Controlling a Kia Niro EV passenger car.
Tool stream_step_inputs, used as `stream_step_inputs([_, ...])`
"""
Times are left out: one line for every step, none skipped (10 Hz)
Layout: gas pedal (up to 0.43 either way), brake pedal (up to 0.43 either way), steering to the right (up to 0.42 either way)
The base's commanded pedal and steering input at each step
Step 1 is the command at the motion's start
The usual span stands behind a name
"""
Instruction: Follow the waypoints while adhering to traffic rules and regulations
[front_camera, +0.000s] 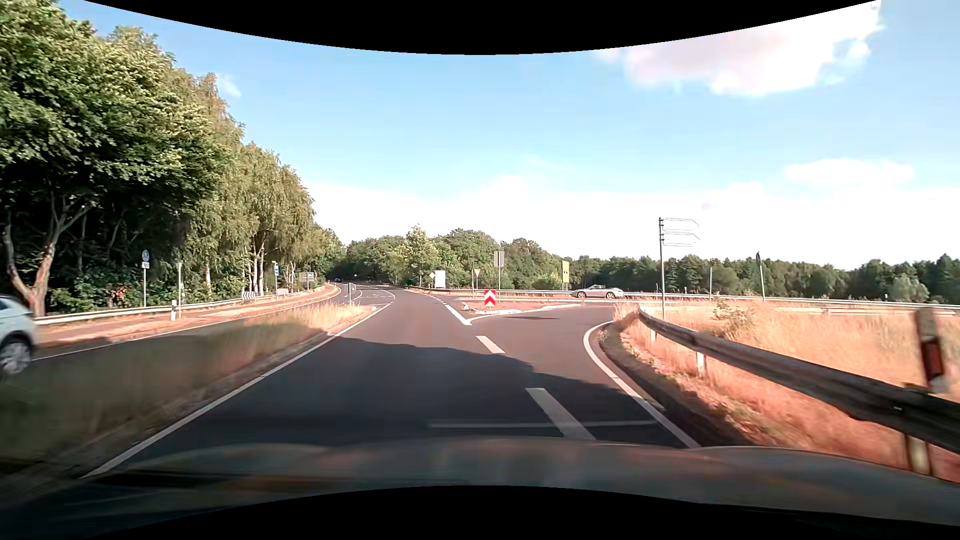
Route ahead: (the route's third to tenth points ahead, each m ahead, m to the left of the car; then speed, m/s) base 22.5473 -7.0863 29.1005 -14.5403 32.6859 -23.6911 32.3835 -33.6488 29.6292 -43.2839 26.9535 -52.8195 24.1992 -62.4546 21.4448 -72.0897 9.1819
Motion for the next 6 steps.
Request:
stream_step_inputs([0.079, 0.0, 0.025])
stream_step_inputs([0.079, 0.0, 0.037])
stream_step_inputs([0.079, 0.0, 0.045])
stream_step_inputs([0.079, 0.0, 0.052])
stream_step_inputs([0.079, 0.0, 0.055])
stream_step_inputs([0.079, 0.0, 0.057])
